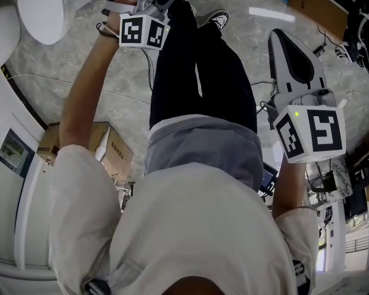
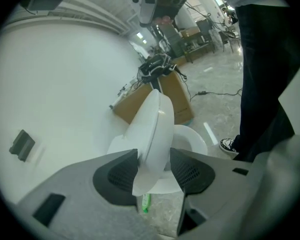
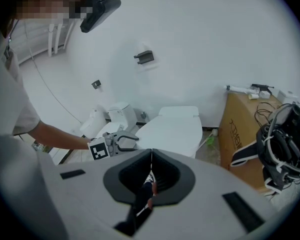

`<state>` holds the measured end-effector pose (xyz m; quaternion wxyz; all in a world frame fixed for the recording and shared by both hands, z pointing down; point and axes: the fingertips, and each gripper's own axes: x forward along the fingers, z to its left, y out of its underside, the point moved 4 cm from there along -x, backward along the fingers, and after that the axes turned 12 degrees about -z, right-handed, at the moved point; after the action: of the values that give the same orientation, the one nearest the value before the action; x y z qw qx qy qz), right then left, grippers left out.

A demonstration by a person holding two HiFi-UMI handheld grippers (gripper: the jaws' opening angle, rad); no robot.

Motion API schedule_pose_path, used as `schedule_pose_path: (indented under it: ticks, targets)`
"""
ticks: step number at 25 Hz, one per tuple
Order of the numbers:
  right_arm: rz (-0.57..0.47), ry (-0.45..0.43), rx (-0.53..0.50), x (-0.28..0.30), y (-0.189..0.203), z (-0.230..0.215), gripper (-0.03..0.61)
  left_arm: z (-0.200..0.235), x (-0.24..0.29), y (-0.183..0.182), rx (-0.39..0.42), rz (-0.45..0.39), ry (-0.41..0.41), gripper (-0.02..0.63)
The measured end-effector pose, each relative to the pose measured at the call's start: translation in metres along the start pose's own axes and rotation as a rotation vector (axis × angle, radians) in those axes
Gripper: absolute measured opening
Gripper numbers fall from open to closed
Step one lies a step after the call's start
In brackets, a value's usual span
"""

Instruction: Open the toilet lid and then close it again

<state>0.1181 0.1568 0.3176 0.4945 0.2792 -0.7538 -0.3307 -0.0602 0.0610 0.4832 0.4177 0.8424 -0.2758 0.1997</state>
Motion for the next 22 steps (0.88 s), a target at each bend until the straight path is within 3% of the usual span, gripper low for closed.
schedule_pose_path:
  ticks: [22]
  targets:
    - [0.027, -0.011, 0.032, 0.006, 0.020, -0.014, 0.011, -0.057, 0.035, 0.030, -0.044, 0.090, 0.156, 0.161]
